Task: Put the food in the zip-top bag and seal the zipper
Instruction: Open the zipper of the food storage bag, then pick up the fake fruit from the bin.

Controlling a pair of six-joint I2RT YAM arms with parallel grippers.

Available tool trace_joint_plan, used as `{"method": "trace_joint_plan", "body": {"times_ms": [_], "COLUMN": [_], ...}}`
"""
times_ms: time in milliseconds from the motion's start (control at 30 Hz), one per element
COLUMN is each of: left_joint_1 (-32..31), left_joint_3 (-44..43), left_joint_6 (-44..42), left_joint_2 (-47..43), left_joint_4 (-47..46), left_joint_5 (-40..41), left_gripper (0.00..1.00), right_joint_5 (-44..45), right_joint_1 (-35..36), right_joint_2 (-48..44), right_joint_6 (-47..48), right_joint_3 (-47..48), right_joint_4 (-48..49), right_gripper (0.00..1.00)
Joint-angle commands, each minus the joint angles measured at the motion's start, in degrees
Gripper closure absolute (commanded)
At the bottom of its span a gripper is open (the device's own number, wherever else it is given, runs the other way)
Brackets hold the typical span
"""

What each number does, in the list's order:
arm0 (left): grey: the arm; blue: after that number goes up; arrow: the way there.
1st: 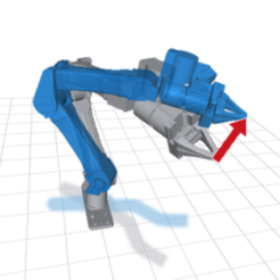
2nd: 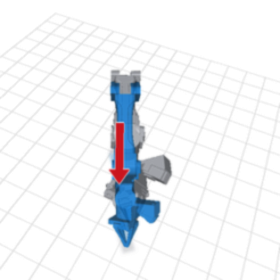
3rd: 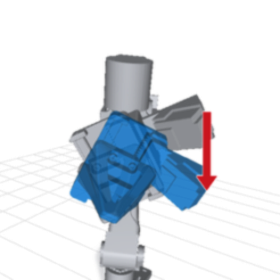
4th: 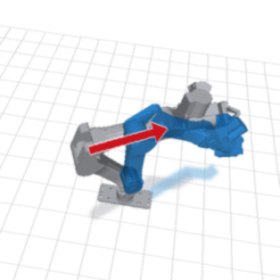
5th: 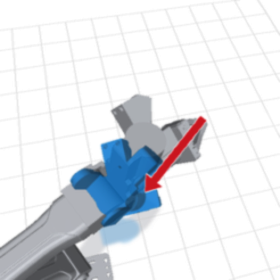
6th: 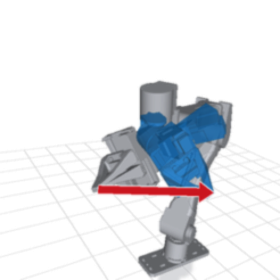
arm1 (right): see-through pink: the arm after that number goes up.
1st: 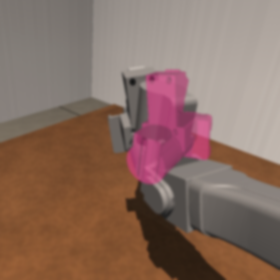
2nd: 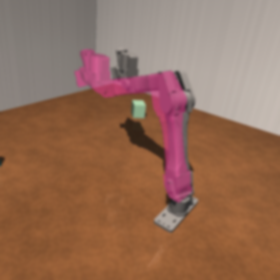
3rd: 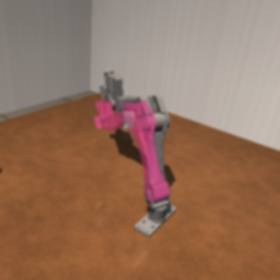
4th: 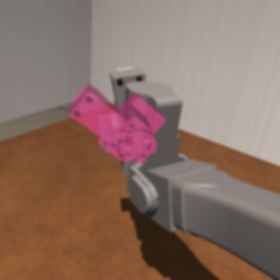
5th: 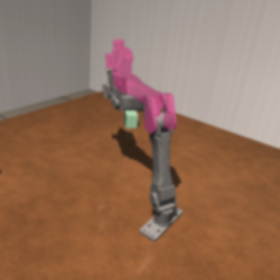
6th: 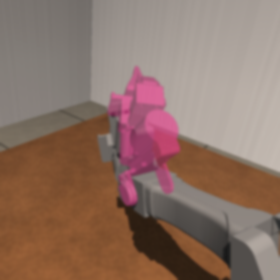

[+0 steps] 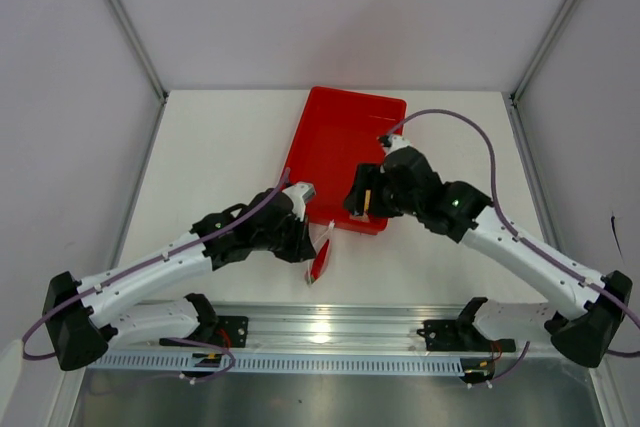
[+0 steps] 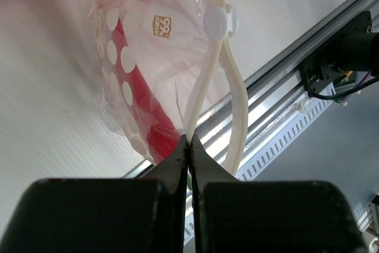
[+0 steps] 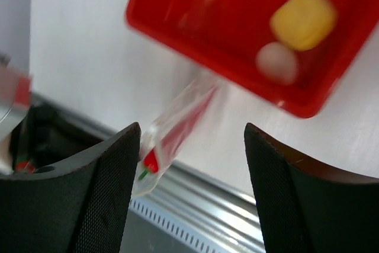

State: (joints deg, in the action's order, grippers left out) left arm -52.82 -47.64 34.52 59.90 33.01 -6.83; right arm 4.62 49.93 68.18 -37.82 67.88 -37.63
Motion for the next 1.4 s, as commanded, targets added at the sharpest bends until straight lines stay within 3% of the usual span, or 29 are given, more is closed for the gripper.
{"method": "trace_joint_plan", "body": {"times_ms": [0, 167, 433, 667, 1100, 1367], "left_joint_1": [0.08, 0.08, 0.08, 0.08, 0.08, 0.08], "left_joint_3": [-0.26, 0.0, 0.26, 1.49, 1.93, 2.29], "left_joint_6": [0.19, 0.46, 0.9, 1.34, 1.42, 1.6], "left_joint_2": [-0.75, -1.45, -1.89, -2.07, -1.72, -1.72], "left_joint_4": [-1.73, -1.64, -2.25, -3.04, -3.83, -4.19], "left_joint_5": [-0.55, -0.46, -0.99, -1.61, -2.31, -2.31], "left_gripper": [1.0, 0.99, 0.99, 1.0, 0.99, 0.99], "right_joint_5": [0.39, -2.78, -2.43, 3.72, 10.58, 10.23], "right_joint_1": [-7.29, -14.06, -14.43, -13.46, -12.14, -11.61], "right_joint_2": [0.8, 7.22, 21.89, 32.09, 39.04, 40.89], "right_joint_6": [2.83, 5.91, 10.22, 12.77, 14.09, 13.74], "right_joint_3": [0.86, 1.2, 6.65, 11.05, 13.16, 12.98], "right_joint_4": [-1.49, 2.2, 4.76, 3.17, 3.09, 3.35], "right_gripper": [0.26, 0.21, 0.2, 0.2, 0.19, 0.28]}}
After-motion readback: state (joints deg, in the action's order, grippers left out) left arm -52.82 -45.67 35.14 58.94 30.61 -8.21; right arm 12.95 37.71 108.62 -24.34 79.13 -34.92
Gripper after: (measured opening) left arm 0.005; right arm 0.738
